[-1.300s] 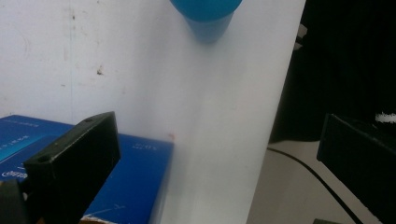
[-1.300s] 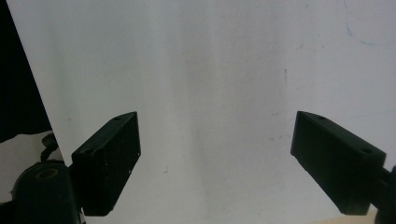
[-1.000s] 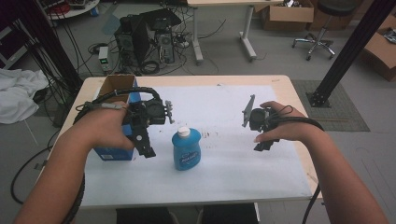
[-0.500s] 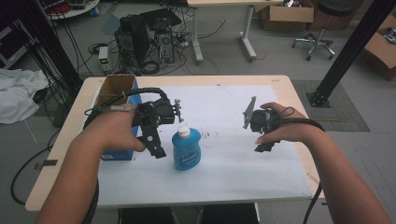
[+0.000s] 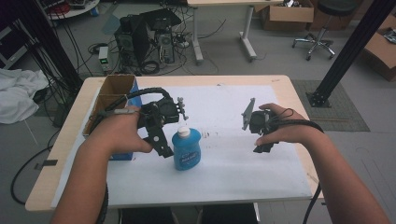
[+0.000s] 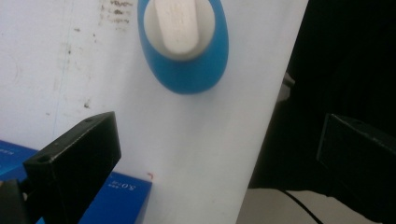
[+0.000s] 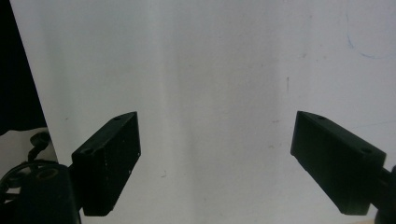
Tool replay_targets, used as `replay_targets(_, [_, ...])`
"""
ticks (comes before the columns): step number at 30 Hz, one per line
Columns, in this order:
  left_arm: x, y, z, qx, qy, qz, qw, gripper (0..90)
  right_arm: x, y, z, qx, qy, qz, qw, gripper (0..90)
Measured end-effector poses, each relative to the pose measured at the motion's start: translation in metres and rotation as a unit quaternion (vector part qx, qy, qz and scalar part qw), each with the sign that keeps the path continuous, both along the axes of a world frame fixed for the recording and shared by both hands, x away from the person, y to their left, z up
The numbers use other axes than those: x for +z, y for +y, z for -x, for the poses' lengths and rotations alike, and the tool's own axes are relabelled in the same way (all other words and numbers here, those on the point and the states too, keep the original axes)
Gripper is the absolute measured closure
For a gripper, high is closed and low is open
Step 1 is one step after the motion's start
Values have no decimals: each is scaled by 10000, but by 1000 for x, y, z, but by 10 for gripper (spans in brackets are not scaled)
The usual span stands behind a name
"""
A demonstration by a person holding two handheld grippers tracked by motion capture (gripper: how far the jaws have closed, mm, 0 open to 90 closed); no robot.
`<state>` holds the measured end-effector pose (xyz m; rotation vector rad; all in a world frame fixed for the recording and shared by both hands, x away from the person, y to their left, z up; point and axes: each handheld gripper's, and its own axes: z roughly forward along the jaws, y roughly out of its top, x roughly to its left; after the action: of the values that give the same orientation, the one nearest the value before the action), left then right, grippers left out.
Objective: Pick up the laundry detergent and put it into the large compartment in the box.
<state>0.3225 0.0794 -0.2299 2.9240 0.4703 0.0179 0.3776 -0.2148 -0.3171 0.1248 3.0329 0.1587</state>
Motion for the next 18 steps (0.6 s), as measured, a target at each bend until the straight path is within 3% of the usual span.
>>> replay_targets(9, [-5, -7, -5, 22, -24, 105, 9999, 1, 1, -1, 1, -25, -19, -31, 10000, 160])
replay_targets(18, [-12, -20, -11, 19, -7, 20, 10000, 1, 1, -2, 3, -30, -36, -47, 10000, 159])
